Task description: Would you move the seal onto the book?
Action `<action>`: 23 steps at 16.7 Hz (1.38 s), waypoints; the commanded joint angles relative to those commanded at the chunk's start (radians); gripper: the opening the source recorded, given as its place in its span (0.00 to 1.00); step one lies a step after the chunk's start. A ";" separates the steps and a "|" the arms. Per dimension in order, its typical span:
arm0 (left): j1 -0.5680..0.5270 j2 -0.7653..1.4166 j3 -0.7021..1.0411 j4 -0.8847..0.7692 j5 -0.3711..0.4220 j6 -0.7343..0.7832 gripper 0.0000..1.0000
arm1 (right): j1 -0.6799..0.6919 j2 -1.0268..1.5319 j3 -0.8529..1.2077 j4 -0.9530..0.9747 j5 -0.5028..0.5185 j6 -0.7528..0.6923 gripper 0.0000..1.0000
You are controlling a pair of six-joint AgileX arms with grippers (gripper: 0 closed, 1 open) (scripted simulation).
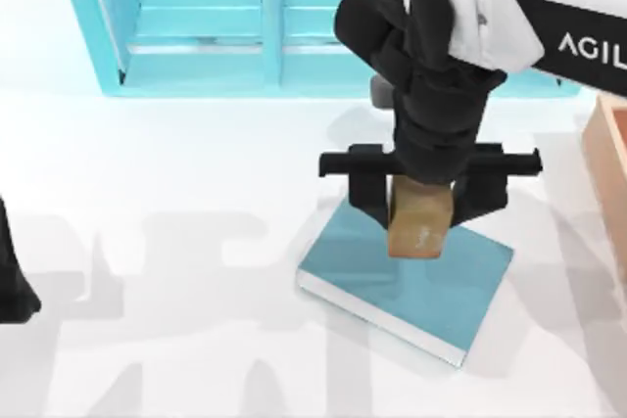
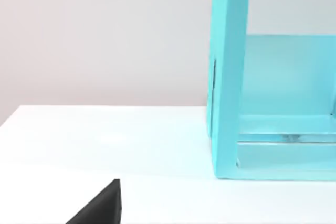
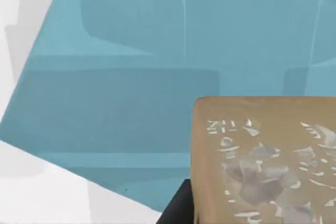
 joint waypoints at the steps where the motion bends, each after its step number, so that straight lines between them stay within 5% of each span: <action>1: 0.000 0.000 0.000 0.000 0.000 0.000 1.00 | 0.001 0.000 0.003 -0.003 0.000 0.000 0.00; 6: 0.000 0.000 0.000 0.000 0.000 0.000 1.00 | 0.002 0.001 0.009 -0.011 0.001 -0.001 0.00; 19: 0.000 0.000 0.000 0.000 0.000 0.000 1.00 | 0.002 0.001 0.009 -0.011 0.001 -0.001 0.98; 23: 0.000 0.000 0.000 0.000 0.000 0.000 1.00 | 0.002 0.001 0.009 -0.011 0.001 -0.001 1.00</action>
